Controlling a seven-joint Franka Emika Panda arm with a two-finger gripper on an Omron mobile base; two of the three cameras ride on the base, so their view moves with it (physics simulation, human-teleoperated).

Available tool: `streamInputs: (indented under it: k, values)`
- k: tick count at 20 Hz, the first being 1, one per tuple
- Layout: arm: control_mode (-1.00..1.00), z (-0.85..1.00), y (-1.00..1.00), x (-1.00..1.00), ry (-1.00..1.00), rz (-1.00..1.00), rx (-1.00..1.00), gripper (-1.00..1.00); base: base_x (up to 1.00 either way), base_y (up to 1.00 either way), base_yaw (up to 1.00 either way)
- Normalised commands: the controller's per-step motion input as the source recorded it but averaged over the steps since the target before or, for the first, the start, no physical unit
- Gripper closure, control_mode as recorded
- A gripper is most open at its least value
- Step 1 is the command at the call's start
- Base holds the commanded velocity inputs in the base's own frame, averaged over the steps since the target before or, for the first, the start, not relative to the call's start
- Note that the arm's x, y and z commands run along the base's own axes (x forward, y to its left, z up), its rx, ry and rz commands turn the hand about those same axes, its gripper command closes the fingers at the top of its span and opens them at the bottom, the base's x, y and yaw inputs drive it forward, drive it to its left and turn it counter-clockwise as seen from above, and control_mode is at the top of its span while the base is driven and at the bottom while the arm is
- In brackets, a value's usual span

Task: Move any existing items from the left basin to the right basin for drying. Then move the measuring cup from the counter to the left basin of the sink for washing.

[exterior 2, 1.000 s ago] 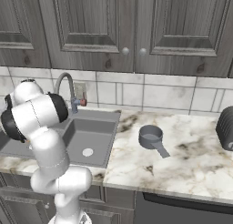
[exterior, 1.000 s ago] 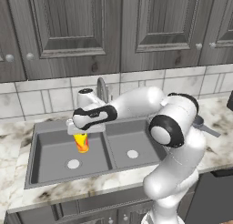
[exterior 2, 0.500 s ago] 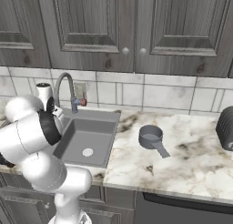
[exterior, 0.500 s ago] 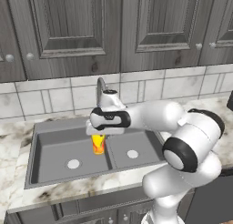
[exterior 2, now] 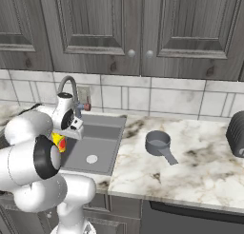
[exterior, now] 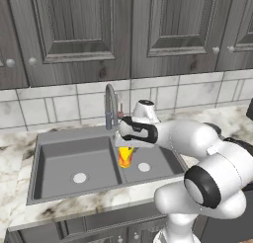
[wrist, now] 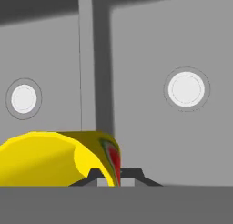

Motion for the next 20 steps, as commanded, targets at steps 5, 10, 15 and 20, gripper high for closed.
streamInputs:
  k: [5, 10, 15, 20]
  values:
    - [-1.0, -0.09, -0.53, 0.06, 0.04, -0.01, 0.01, 1.0, 0.0, 0.0, 0.0]
    - [-1.0, -0.18, -0.28, 0.25, 0.07, 0.0, 0.0, 1.0, 0.0, 0.0, 0.0]
    - [-1.0, -0.17, -0.2, 0.38, 0.02, 0.0, 0.0, 1.0, 0.0, 0.0, 0.0]
    - [-1.0, -0.18, -0.19, 0.36, 0.0, 0.0, 0.0, 1.0, 0.0, 0.0, 0.0]
